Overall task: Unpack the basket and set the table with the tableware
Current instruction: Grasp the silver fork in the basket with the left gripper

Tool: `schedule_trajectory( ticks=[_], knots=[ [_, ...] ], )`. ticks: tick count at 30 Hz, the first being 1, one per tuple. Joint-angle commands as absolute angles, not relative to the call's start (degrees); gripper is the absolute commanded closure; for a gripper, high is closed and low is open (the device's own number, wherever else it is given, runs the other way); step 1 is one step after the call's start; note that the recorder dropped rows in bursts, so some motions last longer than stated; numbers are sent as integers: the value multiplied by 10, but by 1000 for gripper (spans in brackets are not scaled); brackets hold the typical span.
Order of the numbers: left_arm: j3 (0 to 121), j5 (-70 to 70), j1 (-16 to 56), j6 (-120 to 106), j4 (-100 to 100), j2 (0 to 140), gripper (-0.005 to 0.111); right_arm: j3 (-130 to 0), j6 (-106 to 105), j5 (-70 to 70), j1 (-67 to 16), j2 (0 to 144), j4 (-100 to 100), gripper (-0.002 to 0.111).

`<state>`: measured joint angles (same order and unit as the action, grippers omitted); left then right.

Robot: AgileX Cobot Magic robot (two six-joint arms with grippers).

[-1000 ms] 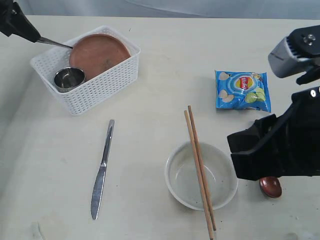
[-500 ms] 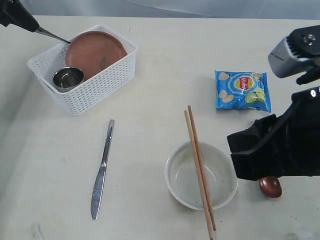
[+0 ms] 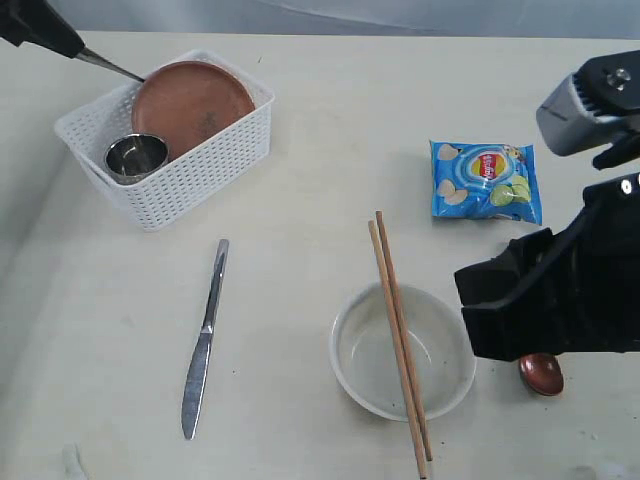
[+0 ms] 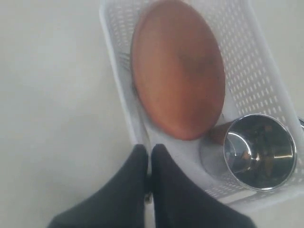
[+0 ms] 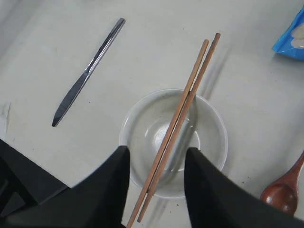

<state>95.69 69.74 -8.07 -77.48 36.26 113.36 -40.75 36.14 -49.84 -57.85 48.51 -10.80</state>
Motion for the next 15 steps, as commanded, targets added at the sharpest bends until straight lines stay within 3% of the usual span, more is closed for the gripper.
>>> schedule_trajectory(
  ticks=[1, 15],
  knots=[
    [972, 700, -79, -770, 379, 1125, 107, -405, 360, -498, -581, 482, -106, 71],
    [1010, 700, -79, -754, 410, 1125, 107, -405, 359, -498, -581, 482, -106, 71]
  ],
)
